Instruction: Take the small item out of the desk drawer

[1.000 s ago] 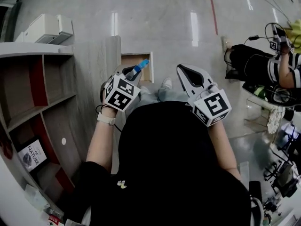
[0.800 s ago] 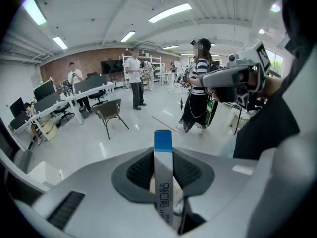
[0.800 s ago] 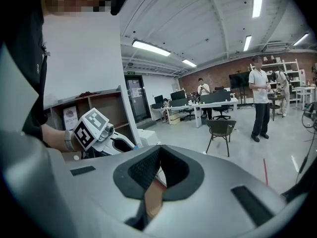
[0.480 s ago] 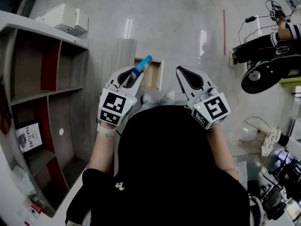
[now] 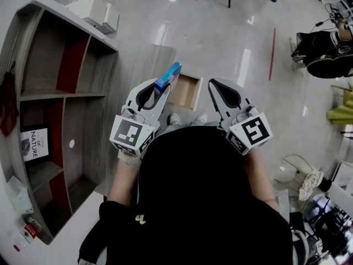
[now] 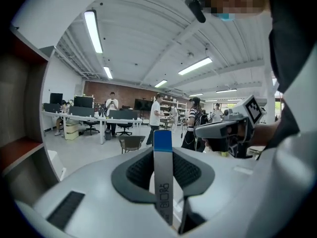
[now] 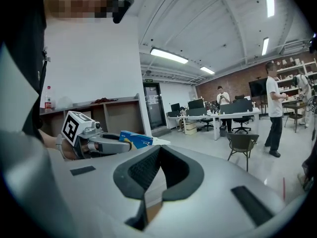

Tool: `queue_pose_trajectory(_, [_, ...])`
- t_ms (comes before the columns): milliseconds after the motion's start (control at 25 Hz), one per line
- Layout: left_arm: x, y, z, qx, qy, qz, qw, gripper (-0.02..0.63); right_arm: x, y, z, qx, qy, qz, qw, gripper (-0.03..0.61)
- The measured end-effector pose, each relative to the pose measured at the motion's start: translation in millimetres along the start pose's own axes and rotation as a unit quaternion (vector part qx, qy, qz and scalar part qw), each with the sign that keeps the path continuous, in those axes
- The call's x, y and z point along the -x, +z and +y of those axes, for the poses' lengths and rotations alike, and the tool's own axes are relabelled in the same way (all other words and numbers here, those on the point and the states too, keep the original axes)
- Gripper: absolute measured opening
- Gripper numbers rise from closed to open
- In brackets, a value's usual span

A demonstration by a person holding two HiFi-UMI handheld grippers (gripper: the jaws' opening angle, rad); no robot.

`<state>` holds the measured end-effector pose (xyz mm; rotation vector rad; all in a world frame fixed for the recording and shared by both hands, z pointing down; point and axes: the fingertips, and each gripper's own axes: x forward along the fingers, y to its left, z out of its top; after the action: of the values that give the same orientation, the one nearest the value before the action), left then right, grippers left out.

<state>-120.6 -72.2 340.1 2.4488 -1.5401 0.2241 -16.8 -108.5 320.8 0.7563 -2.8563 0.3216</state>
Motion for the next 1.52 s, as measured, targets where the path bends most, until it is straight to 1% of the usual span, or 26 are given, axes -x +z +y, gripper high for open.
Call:
queue_pose_trajectory(120, [12.4, 9.0, 4.7, 0.004, 0.009, -0.026, 0.9996, 0.094, -7.1, 4.5, 10.1, 0.003, 0.016, -0.001, 1.0, -0.003])
queue_pose_trajectory(360, [31.5, 16.8, 20.3, 0.049, 0.025, -0.057, 0.9968, 0.094, -18.3, 11.5, 21.6, 0.007, 0.032, -0.007, 0.999, -0.003])
queue_pose_trajectory(520, [39.9, 20.4, 25.0, 0.054, 0.029, -0.075, 0.9953, 0.094, -22.2, 14.7, 26.7, 0.004, 0.039, -0.011, 0.999, -0.003])
queue_pose_trajectory(640, [43.5, 23.9, 25.7, 0.055, 0.031, -0.089, 0.994, 0.094, -23.6, 19.1, 26.4, 0.007, 0.037, -0.025, 0.999, -0.003])
queue_pose_trajectory(760, [46.0, 26.2, 26.0, 0.057, 0.039, -0.099, 0.9927, 0.094, -22.3, 19.4, 26.0, 0.01, 0.035, -0.024, 0.999, -0.003])
queue_pose_trajectory(960, [47.1, 26.9, 26.6, 0.059, 0.049, -0.105, 0.9915, 0.094, -20.1, 16.6, 26.9, 0.006, 0.039, -0.015, 0.999, -0.003])
queue_pose_trajectory(1240, [45.3, 25.0, 18.7, 0.055, 0.043, -0.101, 0.9924, 0.094, -16.3, 10.8, 28.1, 0.014, 0.041, -0.004, 0.999, -0.003])
queue_pose_trajectory(1520, [41.4, 20.8, 13.7, 0.065, 0.043, -0.094, 0.9925, 0.094, -8.7, 7.8, 25.7, 0.009, 0.041, 0.001, 0.999, -0.003])
